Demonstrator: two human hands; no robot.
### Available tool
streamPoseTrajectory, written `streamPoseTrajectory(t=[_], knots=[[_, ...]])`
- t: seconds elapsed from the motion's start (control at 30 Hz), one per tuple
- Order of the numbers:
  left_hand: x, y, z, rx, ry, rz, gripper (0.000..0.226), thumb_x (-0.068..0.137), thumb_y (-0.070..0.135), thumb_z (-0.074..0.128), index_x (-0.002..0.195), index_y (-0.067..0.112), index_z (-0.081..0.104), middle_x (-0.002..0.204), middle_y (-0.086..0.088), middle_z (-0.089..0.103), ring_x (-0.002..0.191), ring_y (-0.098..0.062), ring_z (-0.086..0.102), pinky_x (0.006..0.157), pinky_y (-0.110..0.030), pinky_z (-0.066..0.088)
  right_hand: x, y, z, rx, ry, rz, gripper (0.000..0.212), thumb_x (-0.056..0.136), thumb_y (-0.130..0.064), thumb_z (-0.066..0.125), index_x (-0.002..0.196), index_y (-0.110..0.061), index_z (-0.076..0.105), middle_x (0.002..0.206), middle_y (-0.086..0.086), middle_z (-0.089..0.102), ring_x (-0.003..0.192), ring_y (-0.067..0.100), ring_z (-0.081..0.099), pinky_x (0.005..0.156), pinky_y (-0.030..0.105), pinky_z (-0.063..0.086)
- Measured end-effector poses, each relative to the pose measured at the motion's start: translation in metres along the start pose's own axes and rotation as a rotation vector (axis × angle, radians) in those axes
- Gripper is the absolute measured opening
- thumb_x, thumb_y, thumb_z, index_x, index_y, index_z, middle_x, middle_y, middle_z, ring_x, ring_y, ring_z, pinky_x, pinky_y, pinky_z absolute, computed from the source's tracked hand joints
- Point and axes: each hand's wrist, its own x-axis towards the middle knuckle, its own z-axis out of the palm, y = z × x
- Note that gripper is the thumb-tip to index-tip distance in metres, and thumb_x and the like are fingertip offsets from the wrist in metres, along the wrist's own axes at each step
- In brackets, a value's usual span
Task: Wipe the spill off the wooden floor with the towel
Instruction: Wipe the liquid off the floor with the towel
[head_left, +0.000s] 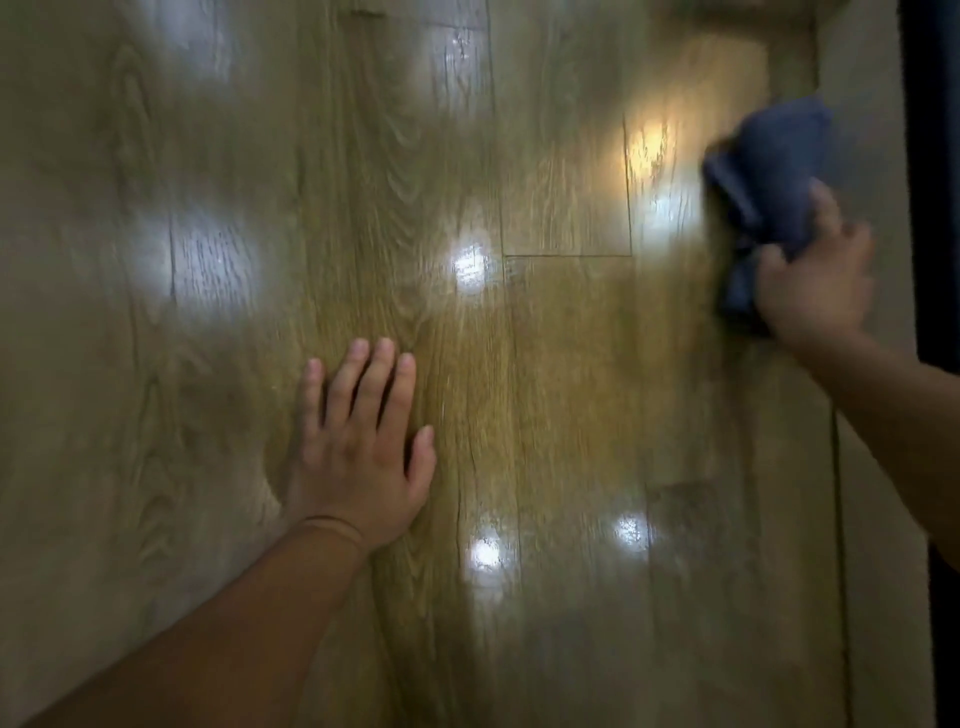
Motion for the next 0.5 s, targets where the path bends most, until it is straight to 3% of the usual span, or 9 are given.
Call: streamPoseTrajectory(t=[0.03, 0.1, 0.17, 0.33, 0.4, 0.5], knots=[[0.000, 0.001, 0.000, 0.006, -0.003, 0.003, 0.065, 0.092, 0.038, 0.040, 0.146, 0.004, 0.040, 0.151, -0.018, 0.041, 0.143, -0.037, 0.031, 0.117, -0.062, 0.017, -0.002, 0.007, -0.005, 0.006, 0.008, 0.155, 0.070, 0.088, -0.043, 0.049, 0.153, -0.040, 0.022, 0.145, 0.016, 0.036, 0.127, 0.046, 0.044, 0.109, 0.053, 0.036], [0.001, 0.001, 0.000, 0.017, -0.015, 0.001, 0.065, 0.091, 0.039, 0.040, 0.146, 0.004, 0.040, 0.151, -0.018, 0.040, 0.143, -0.037, 0.031, 0.117, -0.062, 0.017, -0.026, -0.019, -0.002, 0.023, -0.043, 0.185, 0.073, 0.093, -0.044, 0.053, 0.156, -0.035, 0.018, 0.149, 0.017, 0.031, 0.129, 0.045, 0.043, 0.109, 0.051, 0.036], [0.000, 0.002, -0.002, 0.021, -0.036, 0.000, 0.065, 0.091, 0.039, 0.039, 0.146, 0.004, 0.038, 0.151, -0.018, 0.039, 0.143, -0.037, 0.030, 0.117, -0.062, 0.016, -0.073, -0.071, 0.011, 0.108, -0.110, 0.040, 0.075, 0.093, -0.043, 0.057, 0.156, -0.037, 0.016, 0.151, 0.014, 0.026, 0.129, 0.038, 0.044, 0.108, 0.051, 0.040], [0.000, 0.003, -0.005, 0.008, 0.009, 0.004, 0.063, 0.091, 0.038, 0.042, 0.141, 0.000, 0.045, 0.145, -0.022, 0.045, 0.141, -0.038, 0.032, 0.118, -0.060, 0.016, -0.195, -0.186, 0.050, 0.118, -0.251, -0.584, 0.077, 0.084, -0.042, 0.064, 0.152, -0.043, 0.027, 0.141, 0.010, 0.037, 0.112, 0.031, 0.054, 0.081, 0.042, 0.052], [-0.002, 0.004, -0.005, 0.005, 0.007, -0.001, 0.062, 0.091, 0.038, 0.043, 0.140, 0.001, 0.045, 0.146, -0.021, 0.045, 0.141, -0.037, 0.032, 0.118, -0.061, 0.016, -0.182, -0.168, 0.047, 0.155, -0.292, -0.677, 0.076, 0.084, -0.041, 0.064, 0.152, -0.045, 0.029, 0.138, 0.008, 0.041, 0.105, 0.031, 0.057, 0.080, 0.040, 0.053], [-0.002, 0.003, -0.004, 0.007, -0.012, -0.007, 0.063, 0.092, 0.038, 0.042, 0.145, 0.003, 0.039, 0.152, -0.018, 0.038, 0.145, -0.037, 0.027, 0.120, -0.059, 0.011, -0.146, -0.081, 0.027, 0.063, -0.259, -0.505, 0.075, 0.084, -0.041, 0.062, 0.149, -0.047, 0.027, 0.136, 0.005, 0.043, 0.105, 0.031, 0.058, 0.084, 0.041, 0.052]])
